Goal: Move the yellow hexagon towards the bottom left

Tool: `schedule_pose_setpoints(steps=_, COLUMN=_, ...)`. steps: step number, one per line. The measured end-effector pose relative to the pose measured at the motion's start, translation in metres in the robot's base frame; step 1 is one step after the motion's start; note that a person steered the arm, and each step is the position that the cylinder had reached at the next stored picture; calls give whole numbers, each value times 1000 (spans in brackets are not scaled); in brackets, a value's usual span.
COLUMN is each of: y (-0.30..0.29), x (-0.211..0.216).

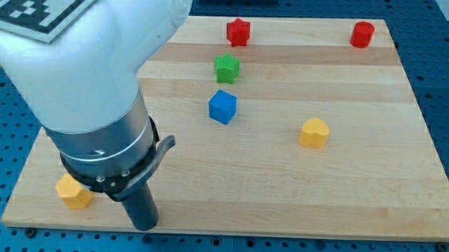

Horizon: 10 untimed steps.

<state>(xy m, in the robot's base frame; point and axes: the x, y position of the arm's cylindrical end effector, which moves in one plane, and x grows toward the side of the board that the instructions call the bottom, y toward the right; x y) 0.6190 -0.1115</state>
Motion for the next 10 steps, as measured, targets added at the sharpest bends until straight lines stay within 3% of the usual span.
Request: schedule_pose_setpoints(steps=10, y=-105, x=-1)
